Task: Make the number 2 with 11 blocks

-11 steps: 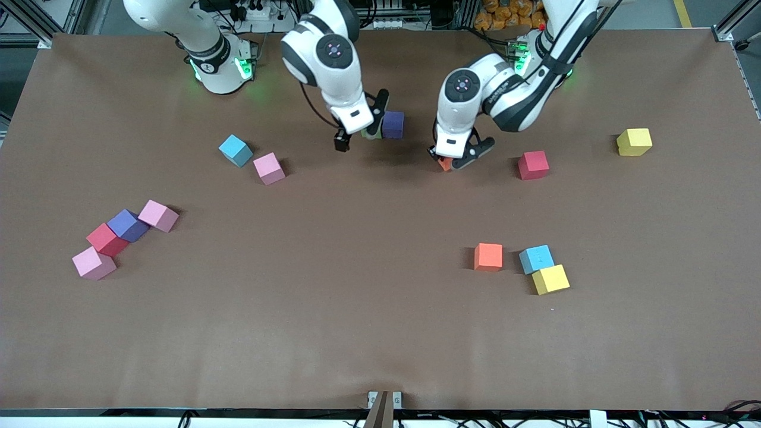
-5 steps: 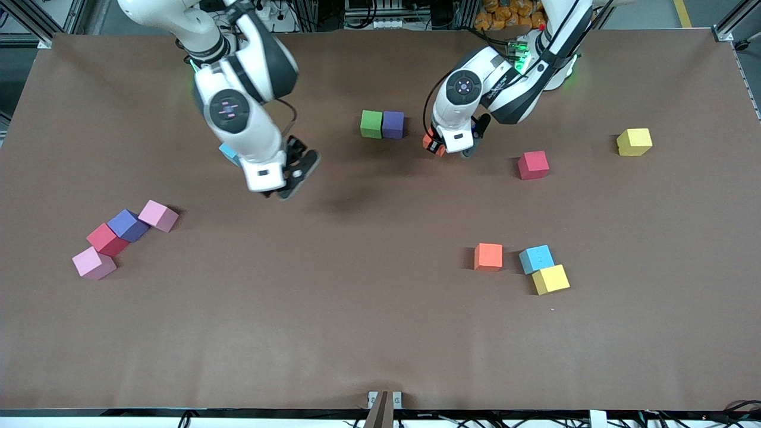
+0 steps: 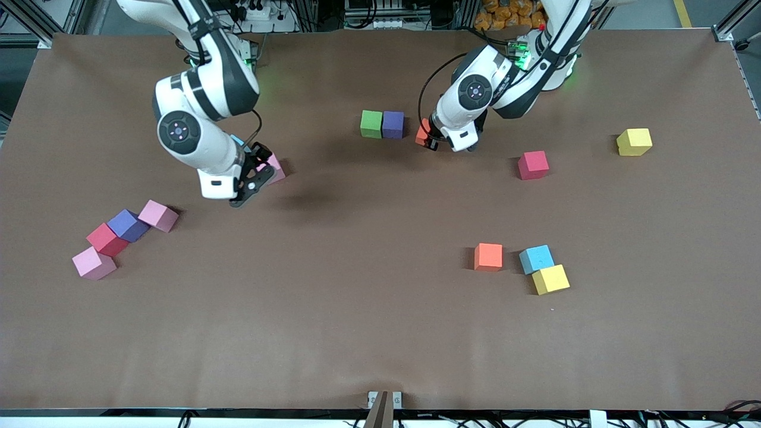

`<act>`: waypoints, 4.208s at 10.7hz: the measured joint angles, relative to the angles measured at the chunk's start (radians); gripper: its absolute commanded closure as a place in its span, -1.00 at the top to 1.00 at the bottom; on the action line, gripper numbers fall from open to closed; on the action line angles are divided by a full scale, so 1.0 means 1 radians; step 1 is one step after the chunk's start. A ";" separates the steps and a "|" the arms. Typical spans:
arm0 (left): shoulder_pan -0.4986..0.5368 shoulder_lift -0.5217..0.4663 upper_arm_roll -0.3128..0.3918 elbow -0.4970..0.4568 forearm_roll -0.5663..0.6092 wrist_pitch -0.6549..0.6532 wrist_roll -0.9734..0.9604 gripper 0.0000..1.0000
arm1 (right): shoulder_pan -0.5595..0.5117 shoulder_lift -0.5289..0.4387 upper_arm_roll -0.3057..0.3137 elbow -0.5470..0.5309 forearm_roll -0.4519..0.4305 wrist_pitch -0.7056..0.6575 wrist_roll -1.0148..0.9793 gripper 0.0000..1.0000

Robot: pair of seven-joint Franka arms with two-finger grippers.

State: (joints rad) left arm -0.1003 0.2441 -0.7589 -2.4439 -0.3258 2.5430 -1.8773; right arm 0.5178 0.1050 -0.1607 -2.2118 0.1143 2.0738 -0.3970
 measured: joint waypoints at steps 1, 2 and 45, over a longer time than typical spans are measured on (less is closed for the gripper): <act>-0.001 0.000 -0.009 -0.016 -0.049 0.026 -0.001 -0.28 | -0.002 0.000 0.001 -0.015 0.000 0.010 0.048 1.00; -0.002 -0.001 -0.012 -0.023 -0.080 0.034 -0.001 -0.30 | -0.002 0.000 0.004 -0.029 0.000 0.036 0.087 1.00; -0.118 0.065 0.033 -0.011 -0.094 0.087 -0.184 -0.12 | 0.168 0.270 0.191 0.192 0.083 0.462 0.879 -0.60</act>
State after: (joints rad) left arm -0.2181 0.3086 -0.7254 -2.4547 -0.4202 2.6295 -2.0615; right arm 0.6861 0.3750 0.0308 -2.0193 0.1973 2.5360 0.4825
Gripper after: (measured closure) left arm 0.467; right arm 0.361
